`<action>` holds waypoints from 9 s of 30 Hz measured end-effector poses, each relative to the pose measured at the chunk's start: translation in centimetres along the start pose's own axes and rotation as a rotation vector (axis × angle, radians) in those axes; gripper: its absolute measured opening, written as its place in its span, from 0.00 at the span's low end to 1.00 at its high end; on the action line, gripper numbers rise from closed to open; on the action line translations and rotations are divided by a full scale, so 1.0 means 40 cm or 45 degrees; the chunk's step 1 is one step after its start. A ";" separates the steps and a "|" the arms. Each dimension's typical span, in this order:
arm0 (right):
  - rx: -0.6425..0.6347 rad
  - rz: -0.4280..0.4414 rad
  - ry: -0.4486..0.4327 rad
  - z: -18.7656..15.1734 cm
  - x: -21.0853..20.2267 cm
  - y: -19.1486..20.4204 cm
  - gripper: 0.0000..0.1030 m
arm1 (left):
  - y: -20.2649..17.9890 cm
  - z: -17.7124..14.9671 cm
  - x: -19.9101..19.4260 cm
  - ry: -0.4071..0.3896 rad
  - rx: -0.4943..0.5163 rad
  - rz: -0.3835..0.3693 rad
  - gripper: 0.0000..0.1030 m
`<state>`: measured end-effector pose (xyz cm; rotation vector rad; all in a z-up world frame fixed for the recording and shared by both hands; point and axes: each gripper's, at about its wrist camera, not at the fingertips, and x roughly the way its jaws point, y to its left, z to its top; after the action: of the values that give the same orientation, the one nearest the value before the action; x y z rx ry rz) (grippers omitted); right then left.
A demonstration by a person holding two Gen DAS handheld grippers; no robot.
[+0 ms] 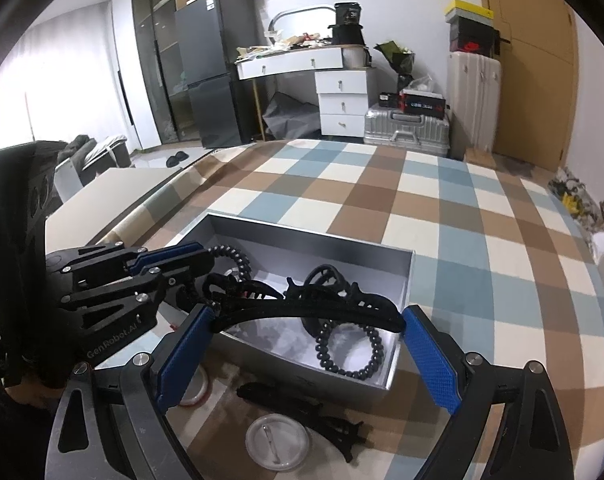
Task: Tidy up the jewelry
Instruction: 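Lower both held items into the grey box and open both grippers, then move the right gripper toward the remaining black hair clip strip, then grasp the remaining black hair clip strip with the right gripper, then grasp the red-capped clear case with the left gripper while the right holds the clips, then carry both held items over the grey box and release them inside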
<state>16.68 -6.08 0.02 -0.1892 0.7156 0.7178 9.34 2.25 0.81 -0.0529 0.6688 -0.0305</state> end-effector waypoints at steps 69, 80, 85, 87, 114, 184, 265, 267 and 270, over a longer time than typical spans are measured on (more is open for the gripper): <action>0.021 -0.162 0.388 -0.136 0.020 -0.081 1.00 | 0.038 -0.106 -0.029 0.255 -0.085 0.062 0.99; 0.061 -0.309 0.429 -0.145 0.026 -0.143 1.00 | 0.044 -0.106 -0.025 0.261 -0.095 0.075 0.99; 0.145 -0.123 0.386 -0.131 0.017 -0.124 1.00 | 0.045 -0.106 -0.028 0.255 -0.092 0.070 0.99; 0.183 -0.063 0.362 -0.126 0.022 -0.103 1.00 | 0.047 -0.107 -0.027 0.258 -0.093 0.074 0.99; 0.031 -0.194 0.316 -0.130 0.073 0.014 0.91 | 0.060 -0.104 -0.028 0.256 -0.107 0.079 0.99; 0.207 -0.169 0.118 -0.094 -0.050 -0.068 0.92 | 0.038 -0.116 -0.017 0.308 -0.089 -0.048 0.18; 0.224 0.117 -0.061 0.026 0.004 -0.057 0.92 | -0.005 0.003 0.006 0.056 0.022 -0.081 0.12; 0.220 0.109 -0.064 0.029 0.004 -0.055 0.92 | -0.005 0.002 0.007 0.056 0.028 -0.080 0.12; 0.234 0.149 -0.074 0.034 0.005 -0.056 0.92 | -0.004 0.002 0.008 0.054 0.032 -0.079 0.12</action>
<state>18.96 -7.13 0.73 0.0419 0.7371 0.7609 9.64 2.08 0.69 -0.0492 0.7093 -0.0998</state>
